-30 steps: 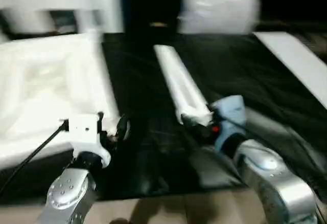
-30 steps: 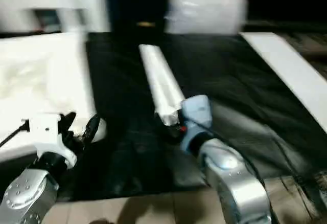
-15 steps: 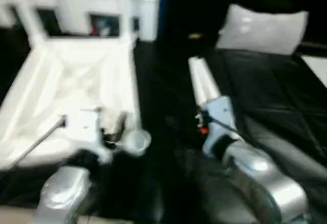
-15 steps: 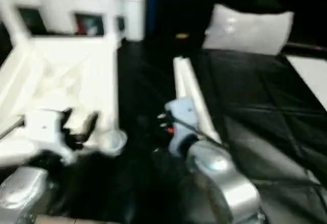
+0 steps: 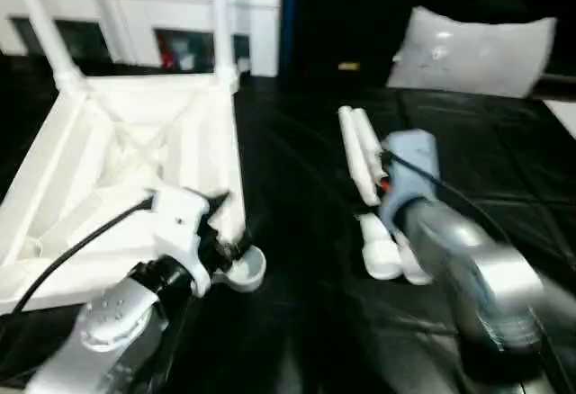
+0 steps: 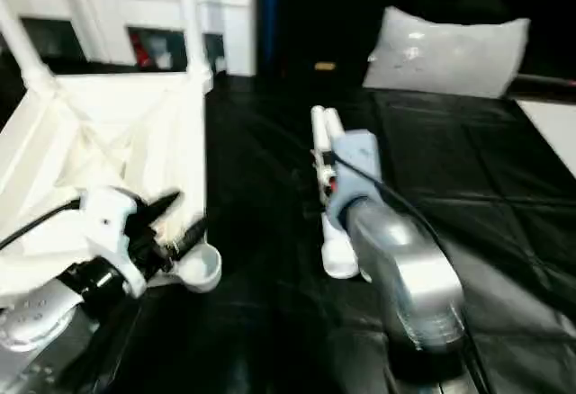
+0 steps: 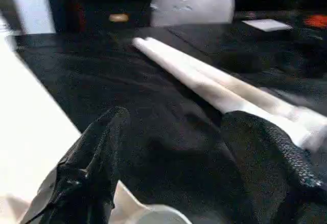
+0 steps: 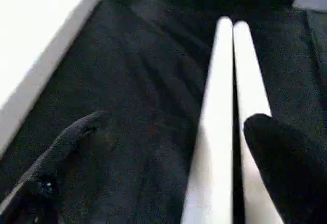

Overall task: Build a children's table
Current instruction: Pick table leg

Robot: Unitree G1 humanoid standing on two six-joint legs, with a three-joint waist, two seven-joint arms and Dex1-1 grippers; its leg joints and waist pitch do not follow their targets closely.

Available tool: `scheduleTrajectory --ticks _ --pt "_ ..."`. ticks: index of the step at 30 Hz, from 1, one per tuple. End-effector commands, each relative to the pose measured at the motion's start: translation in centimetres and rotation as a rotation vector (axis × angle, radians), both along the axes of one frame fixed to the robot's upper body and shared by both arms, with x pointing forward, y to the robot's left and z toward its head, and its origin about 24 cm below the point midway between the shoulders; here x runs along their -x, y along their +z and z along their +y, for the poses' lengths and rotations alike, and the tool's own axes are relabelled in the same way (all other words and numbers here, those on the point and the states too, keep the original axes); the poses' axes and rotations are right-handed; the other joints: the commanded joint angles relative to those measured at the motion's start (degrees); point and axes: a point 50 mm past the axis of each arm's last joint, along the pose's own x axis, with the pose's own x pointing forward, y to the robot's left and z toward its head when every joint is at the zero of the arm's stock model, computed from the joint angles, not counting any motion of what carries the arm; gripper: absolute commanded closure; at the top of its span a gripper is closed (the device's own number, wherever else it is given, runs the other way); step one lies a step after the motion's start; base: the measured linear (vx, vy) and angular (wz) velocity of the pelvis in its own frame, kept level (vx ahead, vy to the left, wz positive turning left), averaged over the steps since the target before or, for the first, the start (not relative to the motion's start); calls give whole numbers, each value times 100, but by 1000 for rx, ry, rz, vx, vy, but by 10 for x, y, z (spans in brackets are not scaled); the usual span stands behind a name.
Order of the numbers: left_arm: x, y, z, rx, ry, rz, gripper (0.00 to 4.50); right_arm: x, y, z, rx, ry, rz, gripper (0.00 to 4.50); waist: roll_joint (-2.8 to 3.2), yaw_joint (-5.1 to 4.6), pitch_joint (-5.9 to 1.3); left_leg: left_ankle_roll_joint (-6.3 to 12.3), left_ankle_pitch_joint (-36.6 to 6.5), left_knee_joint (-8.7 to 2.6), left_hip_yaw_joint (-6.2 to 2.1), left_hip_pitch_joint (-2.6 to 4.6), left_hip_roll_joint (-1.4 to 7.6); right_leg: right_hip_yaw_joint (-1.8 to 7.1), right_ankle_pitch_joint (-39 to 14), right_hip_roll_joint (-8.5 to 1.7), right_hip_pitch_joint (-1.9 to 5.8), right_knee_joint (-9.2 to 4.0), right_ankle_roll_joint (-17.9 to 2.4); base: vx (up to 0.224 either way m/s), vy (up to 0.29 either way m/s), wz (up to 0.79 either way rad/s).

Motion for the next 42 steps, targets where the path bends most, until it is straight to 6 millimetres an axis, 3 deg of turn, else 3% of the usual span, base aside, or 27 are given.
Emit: scheduleTrajectory --ticks 1,3,6,11,12,15,16,17,20,21,23,30,36,42 --pt "3 4 -3 5 -56 8 99 -3 -7 2 62 6 59 0 46 24 -212 -479 -1284 -448 -7 92 319 314 -602 -608 78 -518 -751 -58 -18 2" --pt "6 4 -4 -8 -102 39 99 -11 -13 5 127 -11 113 0 32 55 -233 -460 -1251 -451 73 105 354 303 -892 -598 13 -525 -751 0 0 0" --pt "12 3 -4 -20 -151 78 99 -18 -18 6 188 -42 153 0 45 74 -260 -510 -1121 -449 118 100 371 296 -828 -583 -27 -494 -725 0 0 0" --pt "17 0 -4 -37 -192 122 99 -27 -23 5 248 -80 187 0 55 151 -311 -615 -878 -441 183 85 405 287 -25 -541 -44 -417 -580 0 0 0" --pt "19 -1 -4 -40 -203 132 99 -28 -23 4 269 -97 189 0 30 178 -336 -612 -629 -428 193 60 394 282 386 -535 -17 -390 -525 0 0 0" --pt "21 -1 -4 -35 -209 143 99 -29 -23 4 274 -101 200 0 49 199 -390 -638 -347 -395 200 50 396 271 959 -523 8 -343 -446 0 0 0" --pt "22 -2 -4 -39 -214 151 99 -28 -24 4 270 -107 215 0 48 202 -428 -619 -85 -366 199 34 383 257 1439 -496 17 -303 -401 0 0 0" --pt "22 -2 -4 -40 -214 153 99 -28 -24 4 270 -108 217 0 41 195 -420 -615 -42 -368 199 33 388 246 1539 -482 1 -300 -401 0 0 0" --pt "23 -2 -4 -43 -221 159 99 -27 -27 2 260 -137 241 0 37 197 -365 -675 -469 -406 215 29 388 259 1067 -509 -22 -342 -372 0 0 0" --pt "23 -2 -4 -43 -223 161 99 -26 -29 1 250 -141 257 0 66 202 -365 -701 -547 -411 207 39 394 256 942 -515 -30 -344 -375 0 0 0" --pt "23 -2 -4 -44 -231 168 99 -24 -33 1 226 -141 295 0 47 194 -345 -730 -791 -435 213 45 399 273 582 -520 -48 -370 -365 0 0 0" --pt "23 -3 -5 -45 -244 178 99 -15 -44 -1 169 -143 405 0 51 194 -316 -741 -1231 -479 214 63 399 293 -298 -529 -108 -434 -365 0 0 0" --pt "24 -3 -5 -44 -247 182 99 -9 -49 0 88 -139 469 0 39 197 -317 -718 -1303 -492 221 61 395 309 -650 -542 -138 -460 -366 0 0 0" --pt "23 -3 -6 -47 -253 182 88 -4 -57 0 24 -127 517 58 17 197 -335 -711 -1104 -490 242 49 395 324 -484 -520 -144 -445 -305 0 0 0"
